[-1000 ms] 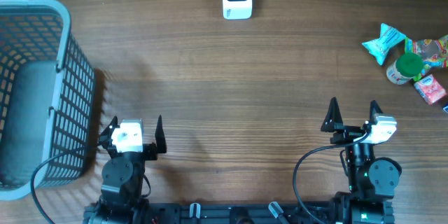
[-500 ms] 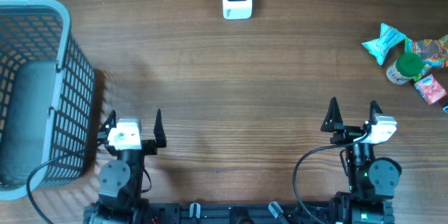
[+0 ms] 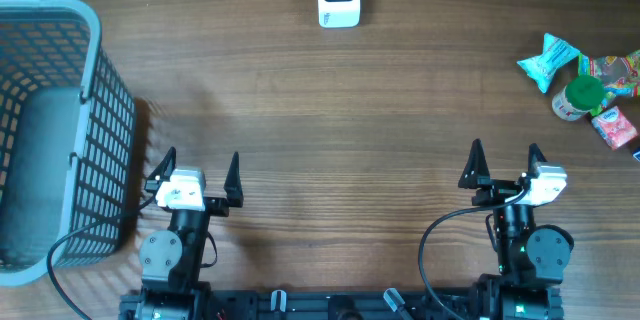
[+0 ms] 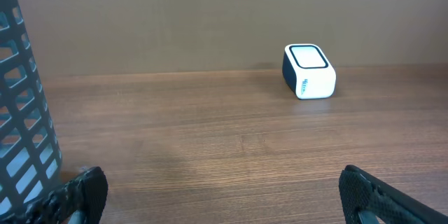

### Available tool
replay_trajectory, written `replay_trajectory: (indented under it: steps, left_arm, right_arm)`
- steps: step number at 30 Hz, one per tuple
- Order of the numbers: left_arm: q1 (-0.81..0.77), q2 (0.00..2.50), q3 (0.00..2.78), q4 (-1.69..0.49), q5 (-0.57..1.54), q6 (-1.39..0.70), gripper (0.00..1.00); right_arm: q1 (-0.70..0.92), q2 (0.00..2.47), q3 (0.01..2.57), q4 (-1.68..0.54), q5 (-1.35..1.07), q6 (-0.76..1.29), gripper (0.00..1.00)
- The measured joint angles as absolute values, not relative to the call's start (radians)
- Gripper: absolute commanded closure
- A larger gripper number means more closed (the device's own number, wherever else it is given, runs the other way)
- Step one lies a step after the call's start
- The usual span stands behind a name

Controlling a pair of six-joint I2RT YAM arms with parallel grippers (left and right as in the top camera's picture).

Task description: Scan the item barcode

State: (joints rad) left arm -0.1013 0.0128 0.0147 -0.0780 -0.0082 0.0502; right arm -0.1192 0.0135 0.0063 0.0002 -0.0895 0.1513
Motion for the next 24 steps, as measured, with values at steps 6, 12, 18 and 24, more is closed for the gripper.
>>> replay_trajectory:
  steps: [6,12,18,24]
  left_arm:
    - [-0.101,0.013,0.015,-0.078,-0.008,0.050,0.00]
    - [-0.022,0.013,0.015,-0.077,-0.001,0.050,0.00]
    - [0.002,0.013,0.015,-0.077,-0.001,0.050,0.00]
    - [0.002,0.013,0.015,-0.077,-0.001,0.050,0.00]
  right_arm:
    - [-0.119,0.014,0.006,0.000,-0.089,0.151,0.00]
    - [-0.119,0.014,0.006,0.000,-0.089,0.151,0.00]
    - [-0.119,0.014,0.006,0.000,-0.089,0.151,0.00]
    - [-0.119,0.014,0.006,0.000,-0.089,0.151,0.00]
